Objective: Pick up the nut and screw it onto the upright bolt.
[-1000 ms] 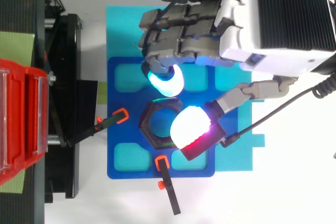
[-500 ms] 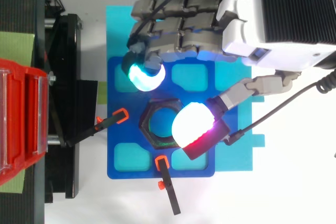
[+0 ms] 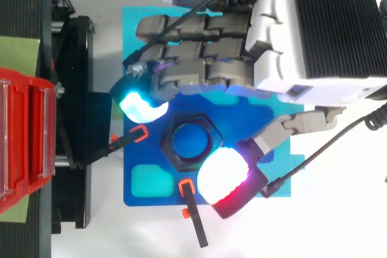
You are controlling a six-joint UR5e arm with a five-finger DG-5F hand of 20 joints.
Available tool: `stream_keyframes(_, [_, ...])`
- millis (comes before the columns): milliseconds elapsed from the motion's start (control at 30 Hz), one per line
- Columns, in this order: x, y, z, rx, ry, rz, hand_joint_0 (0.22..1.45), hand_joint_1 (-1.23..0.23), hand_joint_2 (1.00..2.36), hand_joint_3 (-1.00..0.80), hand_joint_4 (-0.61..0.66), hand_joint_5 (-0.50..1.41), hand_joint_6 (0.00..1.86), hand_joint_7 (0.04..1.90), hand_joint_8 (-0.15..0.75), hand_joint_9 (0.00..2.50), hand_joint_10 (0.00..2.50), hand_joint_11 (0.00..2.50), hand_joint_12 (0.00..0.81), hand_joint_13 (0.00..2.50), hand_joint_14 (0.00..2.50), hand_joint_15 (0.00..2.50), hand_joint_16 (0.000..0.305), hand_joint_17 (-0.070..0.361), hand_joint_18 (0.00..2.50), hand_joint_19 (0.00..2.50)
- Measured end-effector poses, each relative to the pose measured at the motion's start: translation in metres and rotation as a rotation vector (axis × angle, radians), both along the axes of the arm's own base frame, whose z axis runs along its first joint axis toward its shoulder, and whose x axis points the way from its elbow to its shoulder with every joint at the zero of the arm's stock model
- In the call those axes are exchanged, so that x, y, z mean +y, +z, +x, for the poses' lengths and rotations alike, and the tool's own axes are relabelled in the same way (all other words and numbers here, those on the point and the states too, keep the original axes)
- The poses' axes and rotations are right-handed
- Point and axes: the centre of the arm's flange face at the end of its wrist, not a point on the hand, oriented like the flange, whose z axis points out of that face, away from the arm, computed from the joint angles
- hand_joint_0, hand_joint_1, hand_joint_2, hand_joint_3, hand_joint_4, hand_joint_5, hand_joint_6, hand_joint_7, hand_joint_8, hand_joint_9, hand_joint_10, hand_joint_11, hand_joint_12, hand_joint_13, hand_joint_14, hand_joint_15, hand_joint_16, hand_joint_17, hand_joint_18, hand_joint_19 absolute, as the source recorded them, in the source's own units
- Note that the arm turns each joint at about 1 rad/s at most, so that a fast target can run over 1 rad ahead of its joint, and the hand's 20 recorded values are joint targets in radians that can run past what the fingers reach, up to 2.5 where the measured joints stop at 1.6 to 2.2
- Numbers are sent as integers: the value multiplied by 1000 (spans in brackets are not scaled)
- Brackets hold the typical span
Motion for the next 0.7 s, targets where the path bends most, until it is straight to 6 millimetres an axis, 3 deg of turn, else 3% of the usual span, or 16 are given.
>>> stream_keyframes(700, [10,-2,0,14,10,0,474,-196,1000,-500,311,-83,504,1002,272,606,0,0,303,392,0,0,32,73,63,0])
